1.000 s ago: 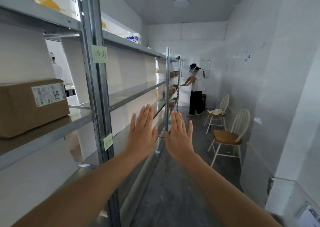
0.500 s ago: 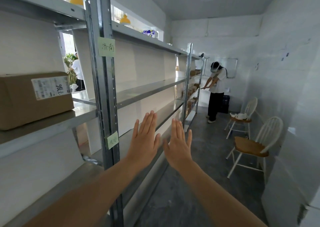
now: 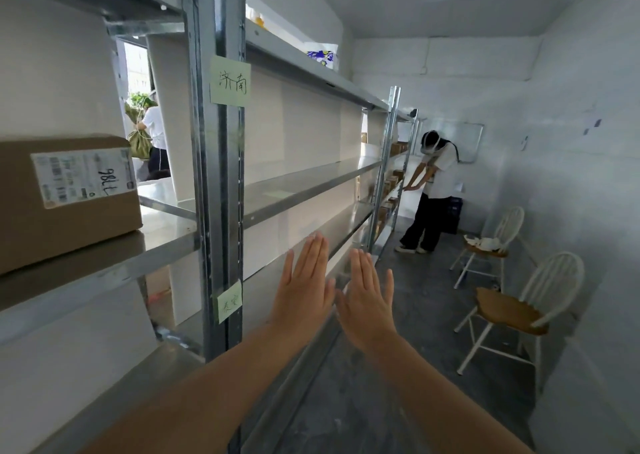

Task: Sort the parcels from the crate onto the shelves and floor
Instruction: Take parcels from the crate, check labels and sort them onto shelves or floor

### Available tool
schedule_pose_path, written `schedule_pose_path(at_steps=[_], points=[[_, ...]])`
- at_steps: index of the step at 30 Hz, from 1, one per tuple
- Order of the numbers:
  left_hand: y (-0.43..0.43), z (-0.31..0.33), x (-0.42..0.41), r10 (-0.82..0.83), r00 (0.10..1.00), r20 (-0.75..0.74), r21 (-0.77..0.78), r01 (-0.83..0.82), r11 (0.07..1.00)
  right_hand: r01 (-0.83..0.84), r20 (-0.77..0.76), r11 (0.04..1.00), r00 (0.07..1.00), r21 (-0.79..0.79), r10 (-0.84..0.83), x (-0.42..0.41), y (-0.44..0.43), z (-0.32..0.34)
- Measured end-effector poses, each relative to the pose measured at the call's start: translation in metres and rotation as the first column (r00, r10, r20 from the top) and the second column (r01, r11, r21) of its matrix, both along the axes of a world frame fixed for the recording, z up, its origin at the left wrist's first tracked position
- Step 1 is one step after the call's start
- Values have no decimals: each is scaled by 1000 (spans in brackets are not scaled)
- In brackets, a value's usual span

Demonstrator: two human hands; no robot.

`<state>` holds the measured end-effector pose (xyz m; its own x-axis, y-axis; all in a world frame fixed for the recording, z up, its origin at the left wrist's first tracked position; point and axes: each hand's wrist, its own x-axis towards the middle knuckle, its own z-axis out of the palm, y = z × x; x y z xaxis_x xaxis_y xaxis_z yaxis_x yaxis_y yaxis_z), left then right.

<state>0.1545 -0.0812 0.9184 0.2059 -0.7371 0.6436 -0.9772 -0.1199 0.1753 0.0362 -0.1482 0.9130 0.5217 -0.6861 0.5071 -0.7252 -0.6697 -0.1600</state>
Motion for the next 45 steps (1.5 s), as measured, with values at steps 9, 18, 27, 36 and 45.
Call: schedule_pose_path(at_steps=[9, 18, 27, 36, 45], points=[[-46, -29, 52, -80, 996, -32, 58, 82, 995, 120, -74, 993, 990, 8, -119, 55, -42, -7], [-69, -53, 78, -126, 984, -126, 107, 139, 984, 161, -86, 984, 984, 70, -155, 71, -62, -37], [-86, -107, 70, -61, 983, -172, 192, 94, 977, 114, -86, 974, 991, 197, -98, 61, -87, -98], [-75, -263, 67, 145, 934, -327, 434, 12, 901, 58, -250, 883, 966, 465, 68, 30, -114, -252], [-28, -508, 42, 375, 814, -444, 641, -4, 768, 19, -399, 745, 853, 667, 336, 14, -104, -497]])
